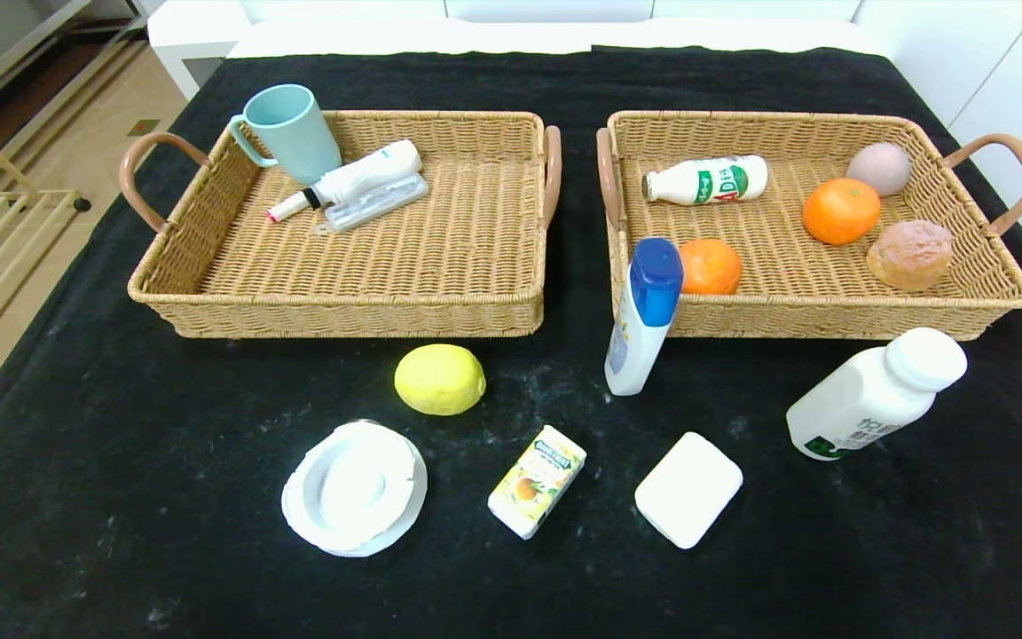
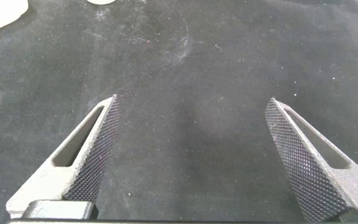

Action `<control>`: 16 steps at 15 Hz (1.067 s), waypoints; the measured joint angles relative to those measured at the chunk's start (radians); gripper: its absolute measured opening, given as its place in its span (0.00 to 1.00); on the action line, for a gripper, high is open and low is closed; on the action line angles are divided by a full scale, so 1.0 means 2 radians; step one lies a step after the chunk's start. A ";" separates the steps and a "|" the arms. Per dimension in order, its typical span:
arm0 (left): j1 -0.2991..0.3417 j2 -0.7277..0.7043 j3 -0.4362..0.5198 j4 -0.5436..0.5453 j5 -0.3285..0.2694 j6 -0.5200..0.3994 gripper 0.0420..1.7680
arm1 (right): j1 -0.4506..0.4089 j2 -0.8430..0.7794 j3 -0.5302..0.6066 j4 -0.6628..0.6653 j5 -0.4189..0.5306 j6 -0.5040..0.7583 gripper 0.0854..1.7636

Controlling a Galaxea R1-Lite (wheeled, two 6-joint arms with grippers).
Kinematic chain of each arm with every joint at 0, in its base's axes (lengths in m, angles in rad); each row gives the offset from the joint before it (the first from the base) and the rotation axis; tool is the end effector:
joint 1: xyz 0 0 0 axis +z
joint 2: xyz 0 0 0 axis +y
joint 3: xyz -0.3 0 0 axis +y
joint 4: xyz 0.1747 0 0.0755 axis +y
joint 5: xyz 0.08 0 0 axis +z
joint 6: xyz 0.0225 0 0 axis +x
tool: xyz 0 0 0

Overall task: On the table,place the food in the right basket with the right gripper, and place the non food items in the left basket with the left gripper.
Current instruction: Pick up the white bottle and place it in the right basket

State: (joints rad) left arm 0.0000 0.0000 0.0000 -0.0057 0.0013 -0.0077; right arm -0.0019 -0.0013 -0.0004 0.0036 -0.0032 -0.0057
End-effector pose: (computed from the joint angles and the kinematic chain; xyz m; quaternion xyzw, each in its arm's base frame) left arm -0.0228 0.0000 0.0761 -0.0039 -0.0029 0.0006 1.0000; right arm -0.0229 0.0000 0.0752 -0.0029 0.0010 -0.0025 1.0000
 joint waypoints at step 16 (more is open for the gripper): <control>-0.043 0.166 -0.169 -0.026 -0.127 -0.008 0.97 | 0.038 0.211 -0.165 -0.093 0.144 0.051 0.97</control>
State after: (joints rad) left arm -0.0864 0.3313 -0.3372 -0.0577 -0.2519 -0.0234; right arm 0.0736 0.4200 -0.3296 -0.1823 0.2838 0.0966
